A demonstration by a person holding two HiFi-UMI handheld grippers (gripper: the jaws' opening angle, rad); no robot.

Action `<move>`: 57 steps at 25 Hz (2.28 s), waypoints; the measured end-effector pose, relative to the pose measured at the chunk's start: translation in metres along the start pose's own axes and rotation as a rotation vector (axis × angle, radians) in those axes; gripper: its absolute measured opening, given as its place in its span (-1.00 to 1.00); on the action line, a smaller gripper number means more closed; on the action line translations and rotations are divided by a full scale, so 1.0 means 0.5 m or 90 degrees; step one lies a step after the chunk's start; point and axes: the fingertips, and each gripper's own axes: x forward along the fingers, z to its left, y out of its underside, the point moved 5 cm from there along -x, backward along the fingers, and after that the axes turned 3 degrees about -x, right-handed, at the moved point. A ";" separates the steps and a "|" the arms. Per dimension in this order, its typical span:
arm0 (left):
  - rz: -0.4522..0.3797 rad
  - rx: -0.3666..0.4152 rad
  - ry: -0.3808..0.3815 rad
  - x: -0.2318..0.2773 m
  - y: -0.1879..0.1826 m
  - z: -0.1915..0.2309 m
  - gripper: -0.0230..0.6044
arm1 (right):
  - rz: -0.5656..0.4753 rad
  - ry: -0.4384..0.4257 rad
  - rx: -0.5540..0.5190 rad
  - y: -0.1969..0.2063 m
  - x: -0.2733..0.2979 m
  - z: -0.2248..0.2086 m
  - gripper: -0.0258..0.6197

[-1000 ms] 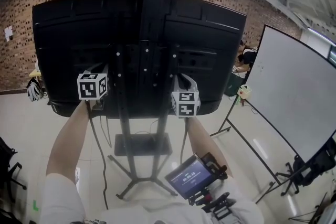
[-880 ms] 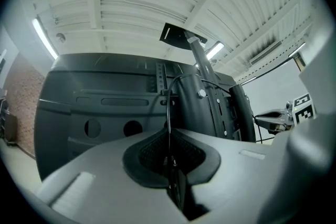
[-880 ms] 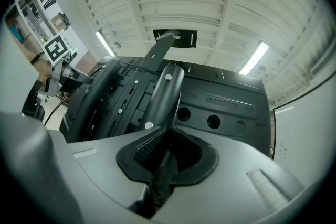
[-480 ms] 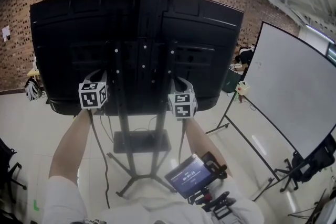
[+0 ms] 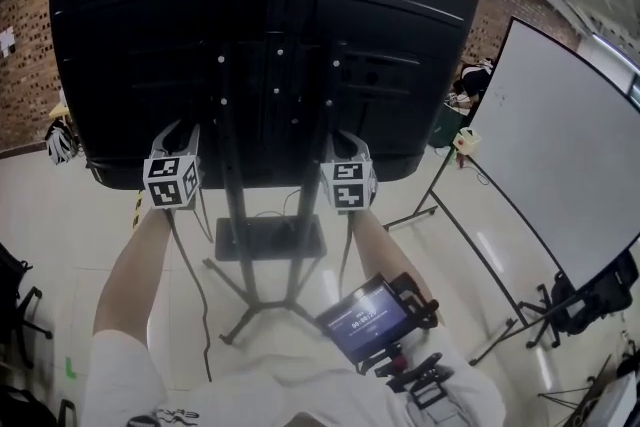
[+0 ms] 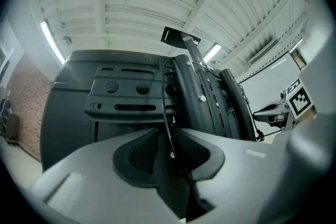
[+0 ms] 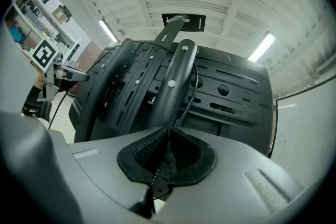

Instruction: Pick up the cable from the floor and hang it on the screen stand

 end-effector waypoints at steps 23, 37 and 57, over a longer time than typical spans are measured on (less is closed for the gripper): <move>-0.024 0.089 0.000 -0.115 0.143 -0.023 -0.44 | 0.055 -0.020 0.023 0.130 -0.055 0.064 -0.84; -0.004 0.109 -0.002 -0.212 0.235 -0.063 -0.71 | 0.006 -0.046 0.054 0.161 -0.136 0.170 -0.87; 0.065 0.013 0.049 -0.351 0.319 -0.210 -0.92 | 0.011 -0.076 0.091 0.212 -0.308 0.205 -0.88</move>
